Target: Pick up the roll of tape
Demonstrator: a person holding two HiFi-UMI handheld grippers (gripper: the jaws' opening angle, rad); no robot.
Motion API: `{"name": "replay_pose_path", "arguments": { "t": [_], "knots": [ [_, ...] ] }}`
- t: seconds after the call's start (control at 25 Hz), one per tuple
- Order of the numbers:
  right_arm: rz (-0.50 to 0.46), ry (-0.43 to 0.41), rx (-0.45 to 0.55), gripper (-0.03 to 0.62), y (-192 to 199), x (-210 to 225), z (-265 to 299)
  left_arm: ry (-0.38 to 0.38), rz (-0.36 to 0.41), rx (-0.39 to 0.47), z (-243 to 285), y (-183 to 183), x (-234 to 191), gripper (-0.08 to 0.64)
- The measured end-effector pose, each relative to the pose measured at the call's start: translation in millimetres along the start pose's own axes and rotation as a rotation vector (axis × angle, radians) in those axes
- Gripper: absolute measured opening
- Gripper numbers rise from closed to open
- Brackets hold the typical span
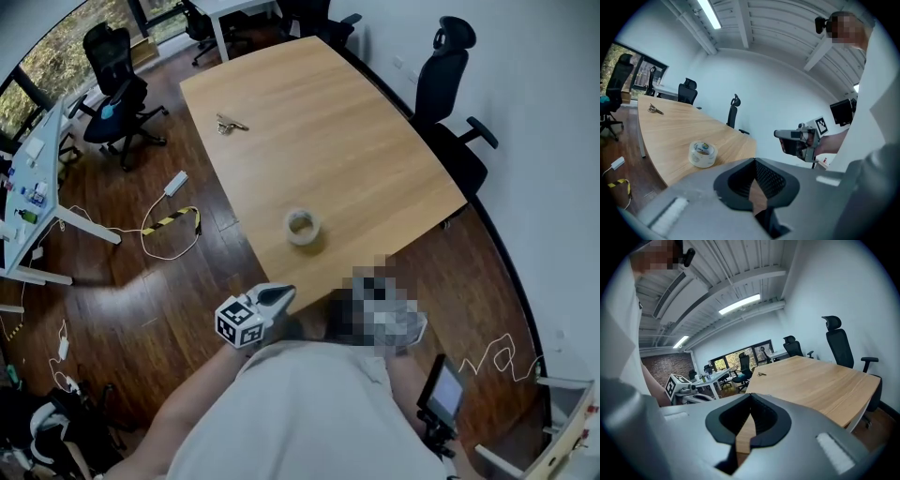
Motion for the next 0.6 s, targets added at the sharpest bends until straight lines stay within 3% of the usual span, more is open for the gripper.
{"name": "replay_pose_path", "arguments": {
  "t": [0.32, 0.48, 0.6],
  "knots": [
    [-0.058, -0.062, -0.032, 0.006, -35, 36, 32, -0.034, 0.055, -0.152, 35, -25, -23, 0.006],
    [-0.069, -0.124, -0.042, 0.006, -46, 33, 71, -0.078, 0.100, -0.181, 30, -51, -54, 0.007],
    [-0.047, -0.152, -0.067, 0.006, -41, 58, 74, -0.085, 0.112, -0.219, 62, -59, -60, 0.008]
  ]
}}
Point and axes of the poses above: the fingertips, and each gripper's own axes: z forward along the fingers, x to its right, y out of its underside, the point moved 8 cm from there along -z, backward along the fingers, and after that the axes turned 6 degrees about y, right-handed, at the moved point
